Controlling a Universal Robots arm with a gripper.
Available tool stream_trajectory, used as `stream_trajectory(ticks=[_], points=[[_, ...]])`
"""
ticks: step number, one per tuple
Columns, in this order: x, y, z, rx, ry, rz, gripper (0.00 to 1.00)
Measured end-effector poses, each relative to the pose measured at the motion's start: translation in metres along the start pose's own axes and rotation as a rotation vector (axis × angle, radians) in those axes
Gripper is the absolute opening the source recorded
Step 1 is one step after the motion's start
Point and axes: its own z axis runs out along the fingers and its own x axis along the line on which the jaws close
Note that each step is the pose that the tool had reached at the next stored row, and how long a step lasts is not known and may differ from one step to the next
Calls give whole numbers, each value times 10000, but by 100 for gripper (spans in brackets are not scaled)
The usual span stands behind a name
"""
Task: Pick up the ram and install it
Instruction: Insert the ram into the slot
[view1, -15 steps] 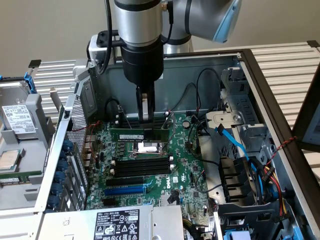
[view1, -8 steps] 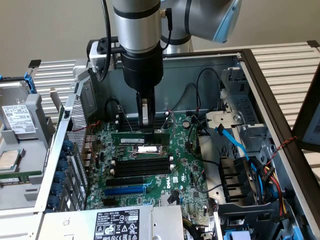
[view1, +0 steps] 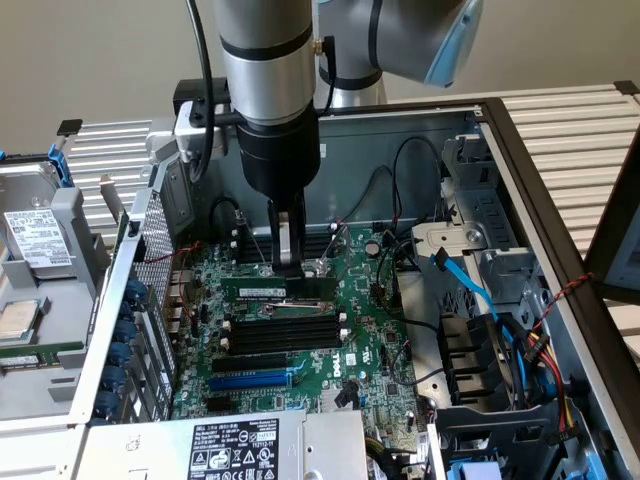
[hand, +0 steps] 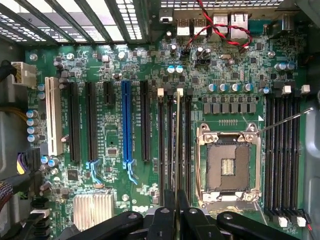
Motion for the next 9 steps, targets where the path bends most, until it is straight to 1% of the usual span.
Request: stream_trajectory(ticks=[2, 4, 7, 9], points=[[1, 13, 25, 52, 0, 8, 13], [1, 20, 43, 136, 4, 15, 13], [1, 26, 63, 324, 25, 31, 13], [1, 29, 77, 434, 48, 40, 13]])
